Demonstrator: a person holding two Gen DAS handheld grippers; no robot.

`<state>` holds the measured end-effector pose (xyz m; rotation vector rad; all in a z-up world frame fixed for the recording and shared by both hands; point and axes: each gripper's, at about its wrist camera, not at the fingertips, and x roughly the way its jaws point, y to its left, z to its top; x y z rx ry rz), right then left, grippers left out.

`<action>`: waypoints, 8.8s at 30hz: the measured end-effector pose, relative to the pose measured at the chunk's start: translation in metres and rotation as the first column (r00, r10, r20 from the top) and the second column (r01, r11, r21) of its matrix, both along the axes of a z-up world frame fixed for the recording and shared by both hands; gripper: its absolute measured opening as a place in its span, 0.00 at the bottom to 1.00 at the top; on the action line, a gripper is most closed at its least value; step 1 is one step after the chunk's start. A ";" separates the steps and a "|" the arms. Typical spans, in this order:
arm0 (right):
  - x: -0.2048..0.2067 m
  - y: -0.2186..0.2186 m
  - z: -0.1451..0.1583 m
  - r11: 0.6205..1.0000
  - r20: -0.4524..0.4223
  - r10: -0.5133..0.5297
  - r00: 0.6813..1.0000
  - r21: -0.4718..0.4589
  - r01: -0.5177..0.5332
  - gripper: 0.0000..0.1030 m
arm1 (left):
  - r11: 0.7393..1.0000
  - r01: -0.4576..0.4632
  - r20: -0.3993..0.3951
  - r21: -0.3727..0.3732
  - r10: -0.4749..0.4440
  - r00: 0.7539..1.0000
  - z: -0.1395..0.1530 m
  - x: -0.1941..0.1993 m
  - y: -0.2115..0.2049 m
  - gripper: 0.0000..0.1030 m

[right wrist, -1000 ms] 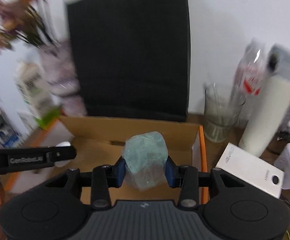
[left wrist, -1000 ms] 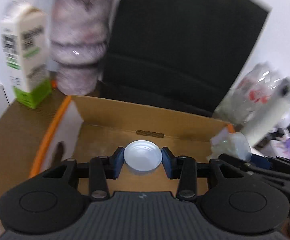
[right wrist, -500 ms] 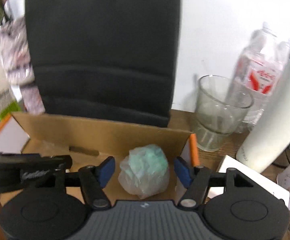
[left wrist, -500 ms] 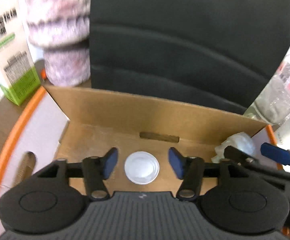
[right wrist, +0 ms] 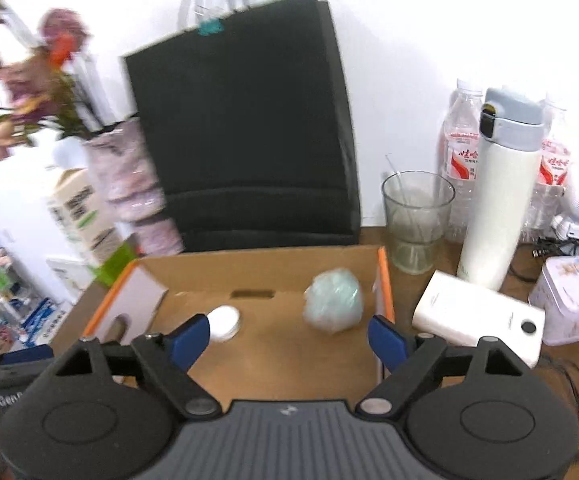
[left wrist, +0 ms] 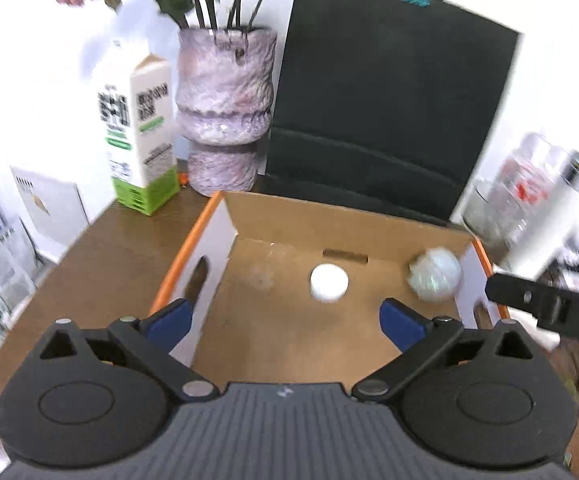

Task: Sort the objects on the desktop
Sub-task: 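Drop the cap and plastic bag into the red box with both tools, then grasp the yellow plush toy with left tool while right tool grasps crumpled paper, then carry the plush toy and crumpled paper into the red box and release, then grasp the red rose ornament with left tool while right tool grasps purple cloth, then place the rose and purple cloth into the red box with both tools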

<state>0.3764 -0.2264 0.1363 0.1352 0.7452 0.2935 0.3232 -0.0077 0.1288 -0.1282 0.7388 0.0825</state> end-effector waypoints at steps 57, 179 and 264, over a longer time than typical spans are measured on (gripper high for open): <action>-0.302 -0.052 -0.122 0.981 0.122 -0.068 0.990 -0.174 0.089 0.59 | 0.921 0.383 0.176 -0.072 -0.366 0.914 -0.102 -0.265 -0.045 1.00; -0.069 0.010 -0.013 0.999 0.053 0.040 0.998 -0.012 -0.039 0.89 | 0.990 0.108 0.079 -0.086 -0.101 0.992 0.017 -0.074 0.020 1.00; -0.392 -0.016 -0.057 0.999 0.354 0.033 0.935 0.028 -0.046 0.02 | 0.973 0.229 0.183 0.018 -0.229 0.956 -0.065 -0.296 -0.003 0.38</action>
